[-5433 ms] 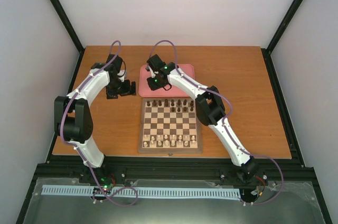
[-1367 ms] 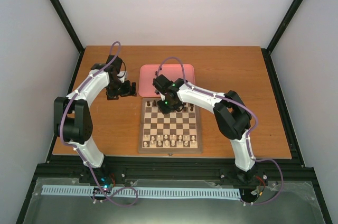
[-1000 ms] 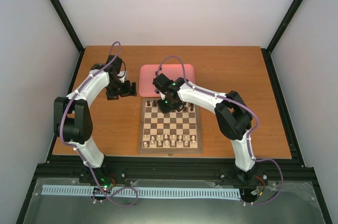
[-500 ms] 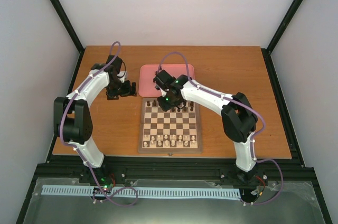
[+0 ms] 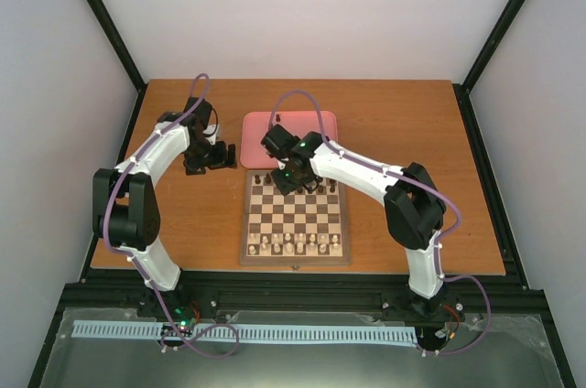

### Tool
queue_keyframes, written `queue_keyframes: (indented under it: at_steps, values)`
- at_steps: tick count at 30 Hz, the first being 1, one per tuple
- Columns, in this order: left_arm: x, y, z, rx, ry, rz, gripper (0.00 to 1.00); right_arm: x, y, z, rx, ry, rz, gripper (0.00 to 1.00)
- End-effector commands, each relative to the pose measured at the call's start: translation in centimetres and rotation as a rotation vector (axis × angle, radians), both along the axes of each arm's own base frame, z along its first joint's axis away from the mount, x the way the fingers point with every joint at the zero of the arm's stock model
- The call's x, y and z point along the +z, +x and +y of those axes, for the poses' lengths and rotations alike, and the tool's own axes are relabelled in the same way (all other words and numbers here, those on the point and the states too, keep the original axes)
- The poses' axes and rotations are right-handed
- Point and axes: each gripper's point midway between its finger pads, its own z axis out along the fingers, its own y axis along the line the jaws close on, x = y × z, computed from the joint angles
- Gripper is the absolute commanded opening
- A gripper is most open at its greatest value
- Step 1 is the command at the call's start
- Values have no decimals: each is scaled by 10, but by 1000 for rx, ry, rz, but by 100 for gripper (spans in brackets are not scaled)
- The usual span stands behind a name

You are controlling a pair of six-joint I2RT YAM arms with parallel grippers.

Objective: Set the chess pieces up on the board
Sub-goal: Place the chess piece on the chessboard.

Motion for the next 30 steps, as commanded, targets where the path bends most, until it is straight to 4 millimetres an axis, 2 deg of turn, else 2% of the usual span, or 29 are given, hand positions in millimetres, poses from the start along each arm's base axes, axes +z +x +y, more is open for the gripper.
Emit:
queue_keyframes:
  at_steps: [1,7,10,12,15,19,24,30]
  values:
    - [11,3,-2,-15,-6,-38,100,10,3,2,-10,-50,-72,46]
    - [10,2,-3,-15,-6,-36,100,16,-8,10,10,-15,-56,36]
    - [10,2,-3,-15,-7,-37,100,19,-15,16,23,2,-51,26]
    - [9,2,-3,-15,-6,-35,100,20,-18,22,35,15,-43,13]
    - [8,1,-3,-16,-6,-33,100,18,-19,30,46,27,-33,3]
    - [8,0,-2,-16,-3,-32,100,11,-11,38,54,18,-39,3]
    - [8,0,-1,-15,1,-32,100,-11,-4,46,51,-18,-3,3]
    - [6,0,-1,-15,4,-25,100,-23,-2,46,28,-24,24,3]
